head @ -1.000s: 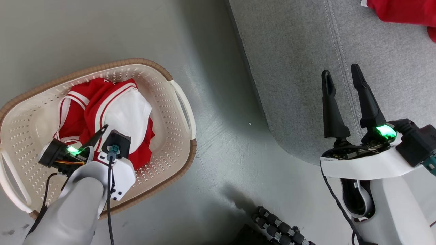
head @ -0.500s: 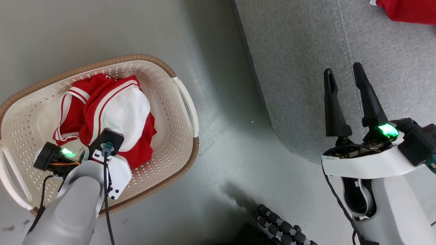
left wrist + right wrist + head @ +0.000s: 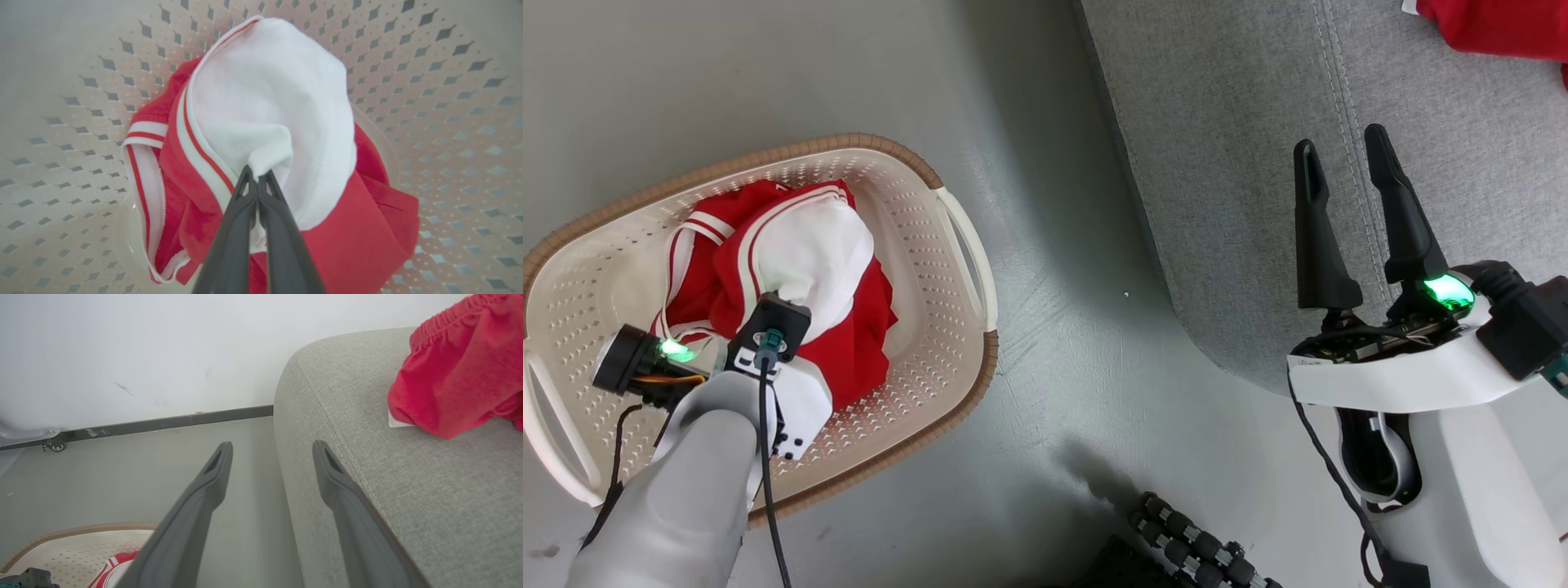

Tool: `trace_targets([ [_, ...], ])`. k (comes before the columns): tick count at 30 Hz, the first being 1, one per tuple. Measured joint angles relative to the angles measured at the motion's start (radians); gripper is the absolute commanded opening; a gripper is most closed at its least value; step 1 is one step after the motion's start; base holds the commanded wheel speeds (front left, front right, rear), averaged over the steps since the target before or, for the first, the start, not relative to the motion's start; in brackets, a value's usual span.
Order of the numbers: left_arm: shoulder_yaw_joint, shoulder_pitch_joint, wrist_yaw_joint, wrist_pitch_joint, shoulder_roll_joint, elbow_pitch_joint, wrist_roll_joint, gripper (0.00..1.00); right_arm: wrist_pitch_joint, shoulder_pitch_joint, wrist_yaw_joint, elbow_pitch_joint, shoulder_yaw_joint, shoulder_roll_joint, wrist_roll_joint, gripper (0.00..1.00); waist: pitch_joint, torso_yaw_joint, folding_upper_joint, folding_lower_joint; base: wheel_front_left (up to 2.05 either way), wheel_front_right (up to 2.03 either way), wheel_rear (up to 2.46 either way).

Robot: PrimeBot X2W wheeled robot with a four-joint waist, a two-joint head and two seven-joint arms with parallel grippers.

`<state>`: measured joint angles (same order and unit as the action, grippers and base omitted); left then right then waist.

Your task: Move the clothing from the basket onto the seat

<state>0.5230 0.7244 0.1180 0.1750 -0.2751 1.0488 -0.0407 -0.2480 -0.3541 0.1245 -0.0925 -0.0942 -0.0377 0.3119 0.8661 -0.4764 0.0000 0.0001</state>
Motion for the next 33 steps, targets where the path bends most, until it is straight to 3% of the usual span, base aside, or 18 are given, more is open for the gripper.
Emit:
trace_targets([
  [33,0.047,-0.049,0.023,0.072,0.008,-0.15,0.02,0.0,-0.002,-0.001,0.0,-0.064,-0.014,-0.001,-0.048,1.0,-0.105,0.087,0.0,0.0,0.0,0.0,0.0],
])
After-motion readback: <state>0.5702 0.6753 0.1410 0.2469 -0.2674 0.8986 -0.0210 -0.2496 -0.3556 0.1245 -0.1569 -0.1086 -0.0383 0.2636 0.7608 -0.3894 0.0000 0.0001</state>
